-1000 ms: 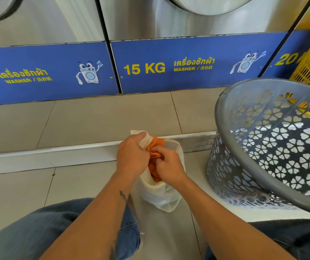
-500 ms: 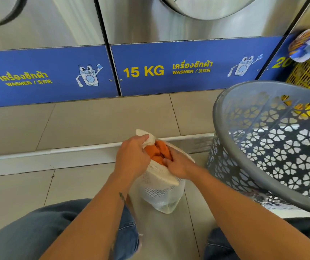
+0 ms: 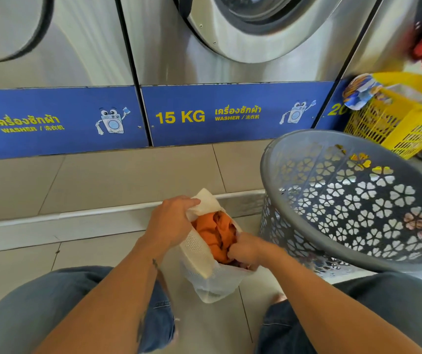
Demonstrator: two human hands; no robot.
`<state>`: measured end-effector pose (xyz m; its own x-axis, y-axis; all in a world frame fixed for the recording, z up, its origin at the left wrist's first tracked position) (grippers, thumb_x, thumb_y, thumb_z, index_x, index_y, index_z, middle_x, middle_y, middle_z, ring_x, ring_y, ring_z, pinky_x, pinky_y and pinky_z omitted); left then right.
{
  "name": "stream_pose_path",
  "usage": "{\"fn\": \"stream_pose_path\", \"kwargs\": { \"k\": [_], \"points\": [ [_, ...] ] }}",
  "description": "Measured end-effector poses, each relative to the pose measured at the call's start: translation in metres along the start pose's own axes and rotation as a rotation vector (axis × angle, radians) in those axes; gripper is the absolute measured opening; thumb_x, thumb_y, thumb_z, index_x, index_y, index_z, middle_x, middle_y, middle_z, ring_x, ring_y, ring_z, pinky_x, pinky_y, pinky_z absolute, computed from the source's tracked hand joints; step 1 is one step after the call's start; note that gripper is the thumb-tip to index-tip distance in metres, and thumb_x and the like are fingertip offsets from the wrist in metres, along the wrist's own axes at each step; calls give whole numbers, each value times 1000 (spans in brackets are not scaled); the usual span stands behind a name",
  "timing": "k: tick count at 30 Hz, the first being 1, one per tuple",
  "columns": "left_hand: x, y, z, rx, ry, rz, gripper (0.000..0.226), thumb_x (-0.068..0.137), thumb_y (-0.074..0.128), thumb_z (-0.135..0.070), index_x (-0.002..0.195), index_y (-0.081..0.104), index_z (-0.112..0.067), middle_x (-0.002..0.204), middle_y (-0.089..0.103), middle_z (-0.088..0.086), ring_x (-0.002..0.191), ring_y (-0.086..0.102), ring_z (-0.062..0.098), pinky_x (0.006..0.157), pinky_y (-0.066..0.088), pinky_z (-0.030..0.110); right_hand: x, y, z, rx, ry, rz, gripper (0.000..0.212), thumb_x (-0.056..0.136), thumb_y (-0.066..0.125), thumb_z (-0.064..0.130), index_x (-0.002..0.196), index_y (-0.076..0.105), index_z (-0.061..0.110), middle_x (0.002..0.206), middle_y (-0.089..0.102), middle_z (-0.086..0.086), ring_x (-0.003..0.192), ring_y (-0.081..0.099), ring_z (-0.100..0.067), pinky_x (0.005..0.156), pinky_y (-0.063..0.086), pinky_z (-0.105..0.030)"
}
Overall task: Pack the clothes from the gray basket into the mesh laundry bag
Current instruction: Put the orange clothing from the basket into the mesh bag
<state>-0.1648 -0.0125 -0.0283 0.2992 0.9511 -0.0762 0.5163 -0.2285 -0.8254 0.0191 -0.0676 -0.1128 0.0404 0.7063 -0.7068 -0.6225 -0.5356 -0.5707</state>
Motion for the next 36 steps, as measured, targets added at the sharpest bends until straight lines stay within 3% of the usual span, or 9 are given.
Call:
{"fn": "stream_pose_path", "kwargs": {
  "k": [2,6,9,14,19,21,26,31,36],
  "points": [
    [-3,3,-2,20,7,29,53,88,61,-5,132,57,-33,139,53,-4,120,52,23,101,46,38,0,-4,1,129,-72,-162,43,78,57,26,120,56,23,107,67,-4,95,65,-23,85,58,-42],
    [-3,7,-1,24,40,34,55,86,58,-2,131,58,-34,140,55,-4,122,53,21,102,46,38,-9,-4,25,223,-375,-389,26,91,50,19,115,56,27,108,62,8,101,60,-17,88,52,-36],
    [1,9,0,8,52,32,51,88,56,-5,132,59,-30,139,55,-5,125,52,19,104,43,33,5,29,33,44,-550,-270,38,91,36,39,120,58,31,126,61,8,119,54,-19,106,42,-38],
    [7,21,10,22,-19,98,54,90,54,-9,138,51,-32,143,50,-4,125,50,21,103,44,35,47,68,14,-181,-430,-125,70,84,42,51,151,25,42,157,37,13,144,33,-22,118,26,-52],
    [16,20,15,-28,-87,31,50,90,52,-7,134,55,-31,140,53,-3,122,52,21,100,46,34,35,21,45,355,-421,-108,42,86,50,6,118,69,25,122,65,5,110,60,-17,94,54,-31],
    [20,19,17,-36,-112,-11,48,89,53,-6,130,59,-31,137,56,-2,120,53,21,99,47,34,27,-12,51,447,-384,-262,35,86,49,-1,98,72,22,102,70,4,93,65,-14,72,54,-22],
    [26,14,19,-76,-180,-86,45,84,56,-2,113,70,-33,128,60,3,107,59,24,88,53,33,41,-61,39,503,-215,-594,29,88,49,1,99,69,19,94,68,3,89,63,-19,74,51,-30],
    [26,12,15,-116,-166,-69,39,81,55,2,92,74,-31,115,65,2,92,61,22,76,55,32,74,-60,43,436,-227,-362,55,89,43,-8,130,65,20,136,61,-3,121,58,-22,103,50,-38],
    [30,15,18,-223,-183,-24,35,79,54,-5,93,66,-36,96,65,-2,71,63,20,61,58,37,83,-48,47,366,-322,-222,41,87,54,-5,105,78,23,99,76,-1,93,71,-21,85,61,-43]
  ]
}}
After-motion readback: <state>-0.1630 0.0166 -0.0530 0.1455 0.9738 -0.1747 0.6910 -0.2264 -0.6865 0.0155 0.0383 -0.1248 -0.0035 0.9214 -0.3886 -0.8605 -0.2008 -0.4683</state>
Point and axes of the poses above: each hand's wrist, its own x-axis towards the middle knuckle, its own y-axis out of the palm, z = x × y, the point moved 4 cm from there along x, towards the middle knuckle
